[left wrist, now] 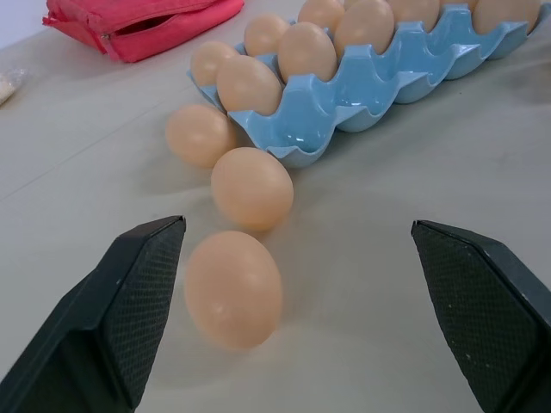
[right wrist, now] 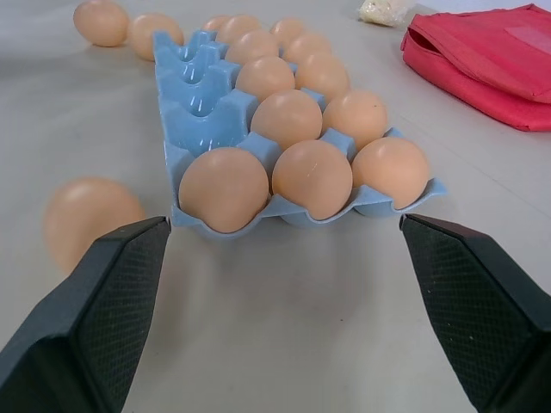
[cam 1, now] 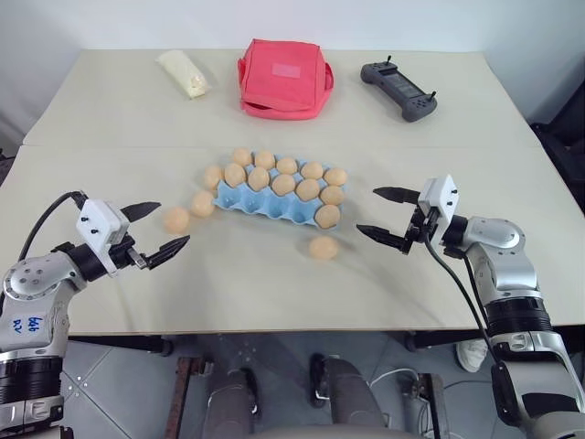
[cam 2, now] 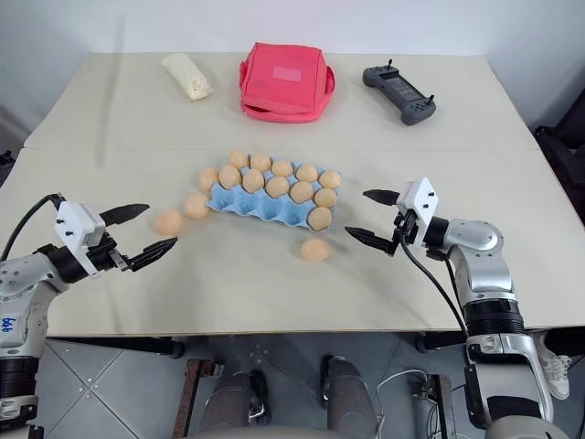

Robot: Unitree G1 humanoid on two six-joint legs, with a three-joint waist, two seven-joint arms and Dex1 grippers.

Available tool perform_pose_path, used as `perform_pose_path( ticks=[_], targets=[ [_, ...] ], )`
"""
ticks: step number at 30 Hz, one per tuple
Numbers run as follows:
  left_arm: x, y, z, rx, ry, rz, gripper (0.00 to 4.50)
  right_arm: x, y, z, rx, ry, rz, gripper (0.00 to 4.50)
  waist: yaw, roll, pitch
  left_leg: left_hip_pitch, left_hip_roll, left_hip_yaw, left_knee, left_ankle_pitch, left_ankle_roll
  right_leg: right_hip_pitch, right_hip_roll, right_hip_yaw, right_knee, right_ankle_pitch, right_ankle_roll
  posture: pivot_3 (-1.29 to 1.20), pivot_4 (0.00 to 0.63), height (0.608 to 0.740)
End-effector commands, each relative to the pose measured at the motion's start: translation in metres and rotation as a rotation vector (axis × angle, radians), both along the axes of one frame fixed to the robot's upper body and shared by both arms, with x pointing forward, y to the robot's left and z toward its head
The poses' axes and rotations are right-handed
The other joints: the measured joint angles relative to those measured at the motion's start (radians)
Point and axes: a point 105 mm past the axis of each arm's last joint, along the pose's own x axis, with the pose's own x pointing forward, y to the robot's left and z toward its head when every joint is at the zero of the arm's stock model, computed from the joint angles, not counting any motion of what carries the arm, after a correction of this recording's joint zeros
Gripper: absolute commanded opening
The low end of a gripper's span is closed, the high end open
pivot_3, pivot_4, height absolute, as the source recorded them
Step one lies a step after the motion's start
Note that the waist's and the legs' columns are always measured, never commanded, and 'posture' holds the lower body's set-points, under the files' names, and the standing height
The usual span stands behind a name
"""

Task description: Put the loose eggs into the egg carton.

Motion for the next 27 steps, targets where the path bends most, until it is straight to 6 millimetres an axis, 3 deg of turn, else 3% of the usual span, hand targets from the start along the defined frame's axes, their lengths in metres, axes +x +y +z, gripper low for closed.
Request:
perform_pose_path(
  ticks=[1, 8, 14, 19, 27],
  targets=[
    [0.002, -0.004, 0.006, -0.003, -0.029, -0.015, 4.48, -0.003, -0.004, 0.012, 0.018, -0.052, 0.000, 4.50, 0.001, 0.000, 0.000, 0.000, 0.000, 0.000, 0.000, 0.000, 0.000, 0.000, 0.000, 0.000, 0.000, 0.000, 0.000, 0.00, 0.150, 0.740],
    [-0.004, -0.038, 0.005, 0.030, -0.009, -0.182, 4.48, -0.025, -0.033, 0.005, -0.027, -0.003, -0.024, 4.50, 0.009, 0.000, 0.000, 0.000, 0.000, 0.000, 0.002, 0.000, 0.000, 0.000, 0.000, 0.000, 0.001, 0.000, 0.000, 0.00, 0.150, 0.740],
    [-0.017, -0.074, -0.009, 0.092, 0.043, -0.380, 4.48, -0.057, -0.042, -0.022, -0.123, 0.136, 0.042, 4.50, 0.019, 0.000, 0.000, 0.000, 0.001, 0.000, 0.007, -0.003, 0.002, 0.002, 0.000, 0.001, 0.002, 0.000, 0.000, 0.00, 0.150, 0.740],
    [-0.020, -0.078, -0.021, 0.123, 0.065, -0.416, 4.48, -0.061, -0.029, -0.037, -0.141, 0.154, 0.058, 4.50, 0.014, 0.000, 0.000, 0.000, 0.001, -0.001, 0.008, -0.003, -0.001, 0.002, 0.000, 0.001, 0.003, 0.000, -0.001, 0.00, 0.150, 0.740],
    [-0.018, -0.057, -0.017, 0.114, 0.058, -0.331, 4.48, -0.041, 0.028, -0.042, -0.044, 0.188, 0.137, 4.50, 0.004, 0.000, 0.000, 0.000, -0.001, -0.013, 0.009, -0.002, 0.000, 0.002, 0.000, 0.001, 0.003, 0.002, -0.002, 0.00, 0.150, 0.740]
  ],
)
